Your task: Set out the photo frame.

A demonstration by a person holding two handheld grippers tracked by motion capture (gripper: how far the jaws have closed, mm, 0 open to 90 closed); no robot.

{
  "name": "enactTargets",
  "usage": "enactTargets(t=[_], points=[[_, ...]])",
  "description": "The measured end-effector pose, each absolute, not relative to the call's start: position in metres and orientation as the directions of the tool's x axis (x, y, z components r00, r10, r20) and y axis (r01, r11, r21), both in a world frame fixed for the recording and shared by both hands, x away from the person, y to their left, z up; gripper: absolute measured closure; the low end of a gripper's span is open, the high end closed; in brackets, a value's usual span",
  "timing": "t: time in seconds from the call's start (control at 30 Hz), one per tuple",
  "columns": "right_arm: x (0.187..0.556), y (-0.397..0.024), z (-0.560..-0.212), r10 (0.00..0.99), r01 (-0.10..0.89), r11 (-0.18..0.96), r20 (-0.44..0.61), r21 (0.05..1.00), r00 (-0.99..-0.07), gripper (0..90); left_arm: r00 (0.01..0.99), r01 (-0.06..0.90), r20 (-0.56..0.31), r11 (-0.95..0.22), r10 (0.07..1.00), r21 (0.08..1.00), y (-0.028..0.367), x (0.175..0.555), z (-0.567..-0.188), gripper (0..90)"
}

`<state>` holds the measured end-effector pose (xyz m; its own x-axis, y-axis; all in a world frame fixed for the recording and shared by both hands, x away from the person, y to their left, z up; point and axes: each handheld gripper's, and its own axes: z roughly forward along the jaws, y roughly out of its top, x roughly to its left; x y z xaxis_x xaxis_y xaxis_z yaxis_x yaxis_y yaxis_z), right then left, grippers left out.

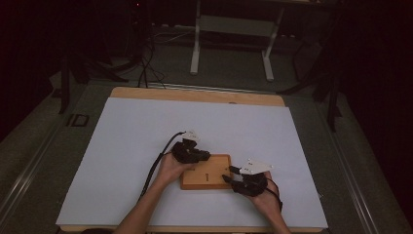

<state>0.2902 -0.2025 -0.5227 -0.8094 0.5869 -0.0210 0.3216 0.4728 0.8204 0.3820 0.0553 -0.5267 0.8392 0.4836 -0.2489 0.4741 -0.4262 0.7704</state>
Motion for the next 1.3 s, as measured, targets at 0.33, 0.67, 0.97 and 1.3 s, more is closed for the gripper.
enactTargets(t=[0.33, 0.67, 0.97, 1.3], points=[[0.288, -0.202, -0.522, 0.533, 0.308, 0.482, 0.005, 0.820, -0.846, 46.8, 0.841, 0.486, -0.276, -0.423, 0.466, 0.765, 0.057, 0.387, -0.527, 84.0], [0.287, -0.203, -0.521, 0.522, 0.303, 0.499, -0.002, 0.812, -0.853, 35.7, 0.832, 0.512, -0.315, -0.415, 0.457, 0.752, 0.058, 0.392, -0.527, 84.1], [0.285, -0.199, -0.521, 0.519, 0.275, 0.532, -0.052, 0.801, -0.853, 18.6, 0.830, 0.523, -0.330, -0.421, 0.450, 0.741, 0.059, 0.395, -0.526, 84.3], [0.289, -0.194, -0.529, 0.541, 0.299, 0.578, -0.081, 0.759, -0.837, 11.4, 0.823, 0.542, -0.360, -0.418, 0.440, 0.729, 0.060, 0.400, -0.527, 84.3]])
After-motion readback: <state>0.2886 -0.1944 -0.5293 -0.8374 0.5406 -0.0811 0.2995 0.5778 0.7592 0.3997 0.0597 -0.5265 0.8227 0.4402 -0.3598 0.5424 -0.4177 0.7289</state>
